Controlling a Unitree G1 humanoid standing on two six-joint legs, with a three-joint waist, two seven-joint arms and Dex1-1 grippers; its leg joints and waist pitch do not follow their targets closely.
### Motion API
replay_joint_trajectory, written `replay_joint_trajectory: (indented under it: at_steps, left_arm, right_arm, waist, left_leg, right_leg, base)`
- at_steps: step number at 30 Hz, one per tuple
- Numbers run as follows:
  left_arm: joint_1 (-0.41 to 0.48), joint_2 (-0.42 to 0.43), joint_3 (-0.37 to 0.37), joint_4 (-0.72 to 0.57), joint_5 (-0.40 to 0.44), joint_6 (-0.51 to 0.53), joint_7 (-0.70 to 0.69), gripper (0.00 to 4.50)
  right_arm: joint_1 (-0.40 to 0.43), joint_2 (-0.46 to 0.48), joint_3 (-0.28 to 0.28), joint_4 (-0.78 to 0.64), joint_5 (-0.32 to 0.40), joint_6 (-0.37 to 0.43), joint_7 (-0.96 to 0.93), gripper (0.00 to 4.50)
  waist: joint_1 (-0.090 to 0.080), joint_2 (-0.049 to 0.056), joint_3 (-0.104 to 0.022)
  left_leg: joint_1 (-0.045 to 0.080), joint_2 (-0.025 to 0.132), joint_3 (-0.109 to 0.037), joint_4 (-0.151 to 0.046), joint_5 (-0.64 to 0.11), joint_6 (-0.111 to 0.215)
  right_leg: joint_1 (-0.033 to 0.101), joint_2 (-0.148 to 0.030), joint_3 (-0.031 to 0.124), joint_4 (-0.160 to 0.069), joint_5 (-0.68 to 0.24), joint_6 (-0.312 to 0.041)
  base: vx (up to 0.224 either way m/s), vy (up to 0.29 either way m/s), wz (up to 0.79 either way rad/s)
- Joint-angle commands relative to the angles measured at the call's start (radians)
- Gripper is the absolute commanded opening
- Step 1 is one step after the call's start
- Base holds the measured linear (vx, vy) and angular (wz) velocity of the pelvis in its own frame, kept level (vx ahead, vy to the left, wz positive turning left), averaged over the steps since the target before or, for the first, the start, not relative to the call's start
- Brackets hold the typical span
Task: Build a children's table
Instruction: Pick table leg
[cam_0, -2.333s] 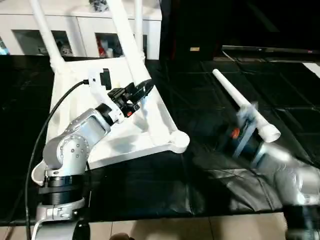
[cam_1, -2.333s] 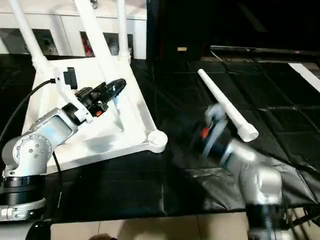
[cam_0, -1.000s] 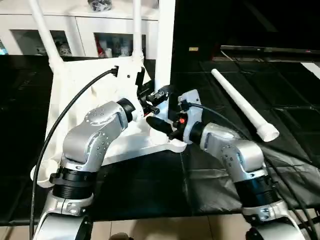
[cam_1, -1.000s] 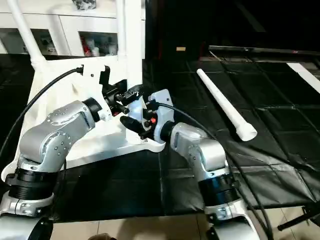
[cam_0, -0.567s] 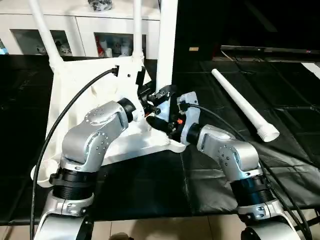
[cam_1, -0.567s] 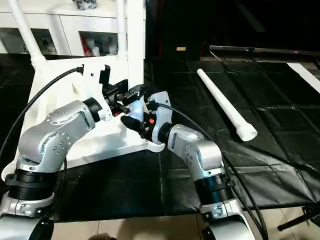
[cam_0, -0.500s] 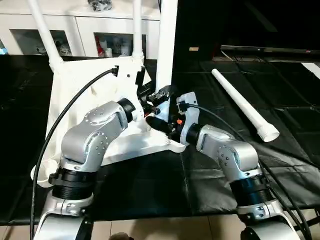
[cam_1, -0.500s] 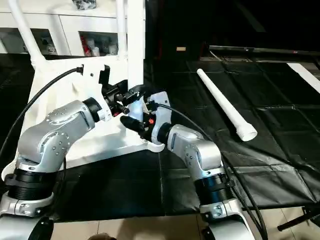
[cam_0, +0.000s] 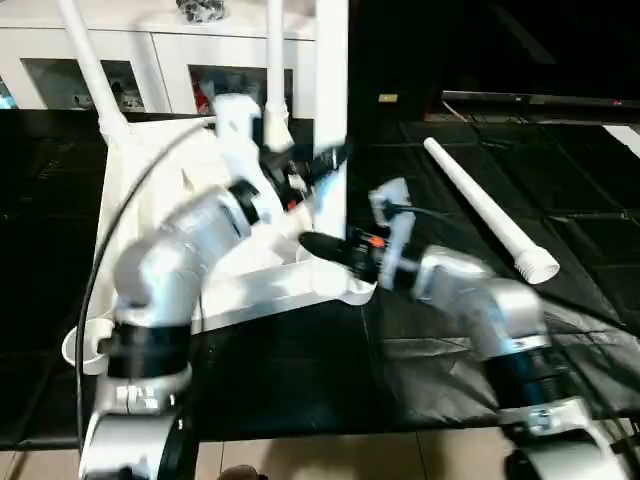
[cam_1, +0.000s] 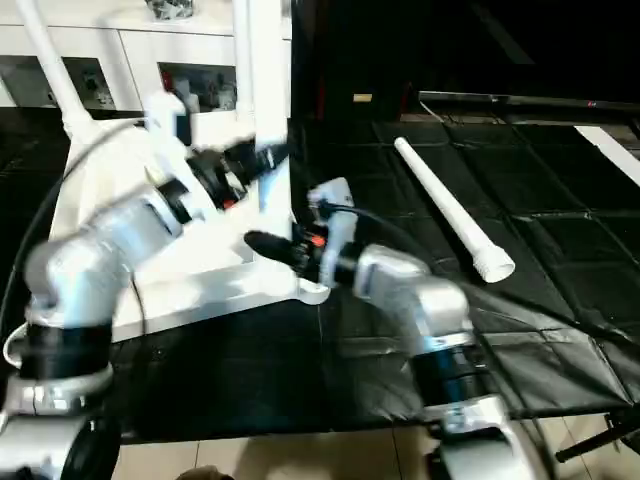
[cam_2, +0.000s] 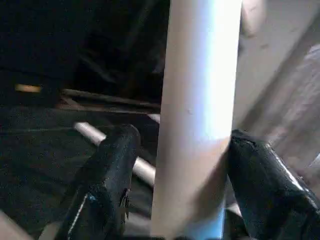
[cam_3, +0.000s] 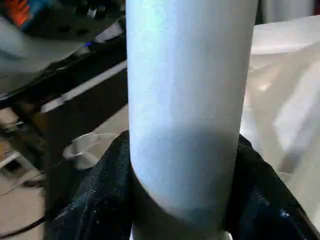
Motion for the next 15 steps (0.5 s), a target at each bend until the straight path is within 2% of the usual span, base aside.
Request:
replay_joint_trajectory:
  at_steps: [1,4,10,12,15]
  left_arm:
    - [-0.021,-0.002,0.039,0.026,-0.102,0.067,-0.044,3.02]
    - [-0.026,0.001,0.053,0.038,-0.163,0.105,-0.089,3.02]
    - [-0.014,0.032,0.048,0.035,-0.218,0.144,-0.189,3.02]
    - [-0.011,0.057,0.03,0.034,-0.234,0.164,-0.251,2.68]
    - [-0.013,0.078,0.011,0.027,-0.25,0.18,-0.296,2.54]
  right_arm:
    - [0.012,-0.038,-0.004,-0.055,0.044,0.019,0.097,1.91]
    - [0.015,-0.065,0.005,-0.058,0.061,0.037,0.153,1.91]
    - [0.022,-0.112,0.02,-0.073,0.1,0.056,0.267,1.91]
    - [0.024,-0.145,0.033,-0.085,0.12,0.07,0.336,1.91]
    - [0.025,-0.174,0.046,-0.093,0.122,0.082,0.385,1.91]
  waist:
    - [0.003,0.011,-0.078]
    - [0.007,0.01,-0.077]
    - [0.009,0.011,-0.077]
    - [0.009,0.013,-0.077]
    - [0.012,0.011,-0.077]
  left_leg:
    - [0.008,0.057,-0.022,-0.063,-0.147,0.006]
    - [0.008,0.058,-0.025,-0.065,-0.149,0.014]
    - [0.011,0.059,-0.026,-0.065,-0.16,0.015]
    - [0.01,0.059,-0.026,-0.065,-0.159,0.017]
    - [0.012,0.061,-0.027,-0.065,-0.154,0.016]
  right_leg:
    - [0.067,-0.088,0.068,-0.067,-0.24,-0.126]
    - [0.067,-0.089,0.066,-0.072,-0.267,-0.124]
    - [0.066,-0.09,0.065,-0.077,-0.31,-0.113]
    - [0.067,-0.088,0.065,-0.077,-0.309,-0.111]
    - [0.065,-0.089,0.066,-0.073,-0.296,-0.115]
  base:
    - [0.0,0.0,0.0]
    - [0.0,0.0,0.0]
    - [0.0,0.0,0.0]
    - [0.0,0.0,0.0]
    - [0.0,0.0,0.0]
